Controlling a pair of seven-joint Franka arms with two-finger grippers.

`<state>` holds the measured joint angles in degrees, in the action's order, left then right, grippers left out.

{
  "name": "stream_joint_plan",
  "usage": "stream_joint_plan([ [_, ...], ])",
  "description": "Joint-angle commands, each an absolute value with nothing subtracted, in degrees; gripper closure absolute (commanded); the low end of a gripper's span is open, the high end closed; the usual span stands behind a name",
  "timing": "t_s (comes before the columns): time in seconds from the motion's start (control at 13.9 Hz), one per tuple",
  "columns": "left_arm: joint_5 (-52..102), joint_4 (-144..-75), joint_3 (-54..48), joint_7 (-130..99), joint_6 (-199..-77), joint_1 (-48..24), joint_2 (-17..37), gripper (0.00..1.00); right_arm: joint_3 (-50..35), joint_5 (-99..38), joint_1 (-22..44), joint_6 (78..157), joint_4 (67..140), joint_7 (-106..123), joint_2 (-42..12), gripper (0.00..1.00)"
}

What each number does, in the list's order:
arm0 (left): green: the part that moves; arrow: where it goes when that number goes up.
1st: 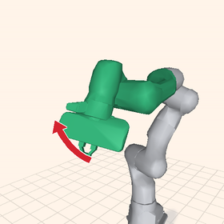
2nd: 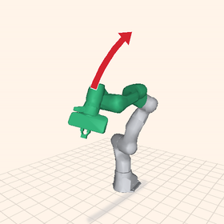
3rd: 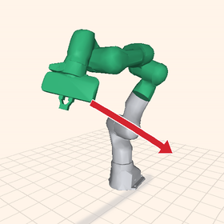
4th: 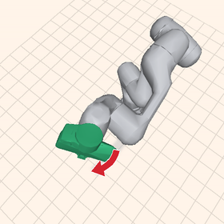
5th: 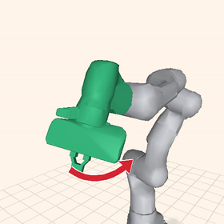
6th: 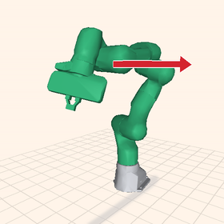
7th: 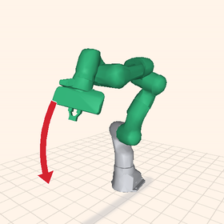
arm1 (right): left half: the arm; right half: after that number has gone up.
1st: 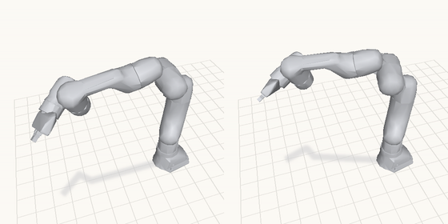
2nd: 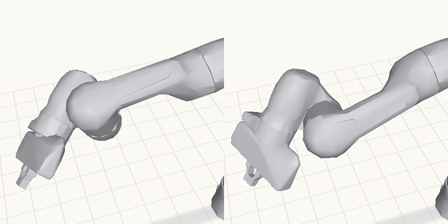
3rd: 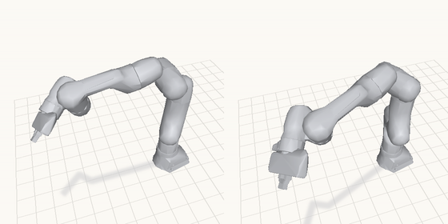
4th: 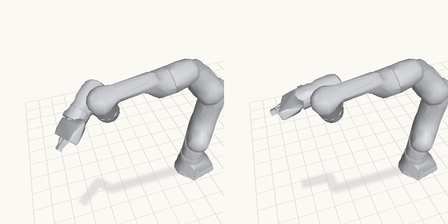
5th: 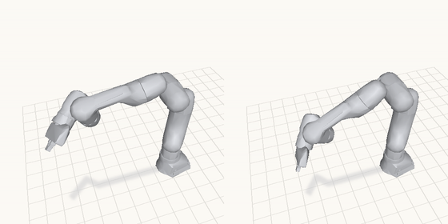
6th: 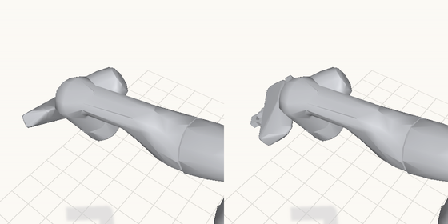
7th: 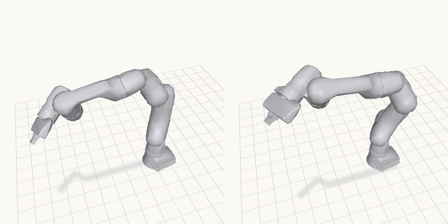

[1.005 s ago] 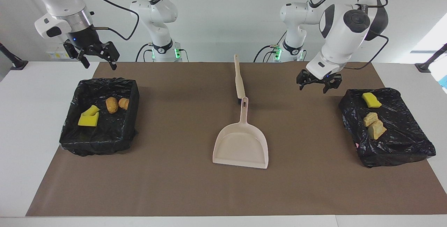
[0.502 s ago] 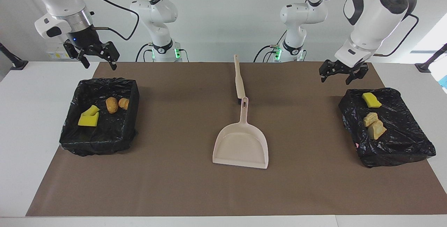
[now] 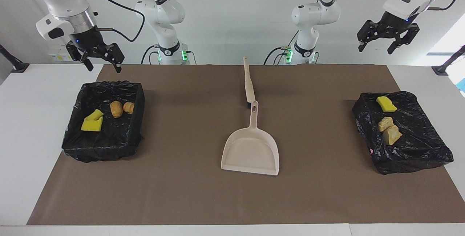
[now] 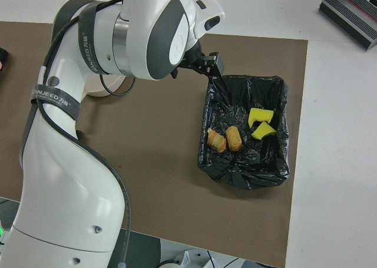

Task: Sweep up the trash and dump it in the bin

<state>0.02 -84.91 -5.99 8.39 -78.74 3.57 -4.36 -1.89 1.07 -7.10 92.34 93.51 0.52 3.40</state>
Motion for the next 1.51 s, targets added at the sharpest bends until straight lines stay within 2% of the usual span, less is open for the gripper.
stream_joint_plan([
  [0.0, 0.8, -85.8, -5.6, 11.2, -77.6, 4.0, -4.9, 0.0, -2.1, 0.1, -7.6, 92.3, 94.6, 1.4, 4.3, 0.0],
  [0.5, 2.7, -88.7, -5.5, 11.3, -80.5, 4.0, -5.8, 0.0, -2.1, 0.1, -7.6, 92.3, 94.6, 1.4, 4.3, 0.0],
  [1.44, 4.0, -88.2, -5.4, 11.4, -79.4, 4.0, -6.0, 0.0, -2.1, 0.1, -7.6, 92.3, 94.5, 1.4, 4.3, 0.0],
])
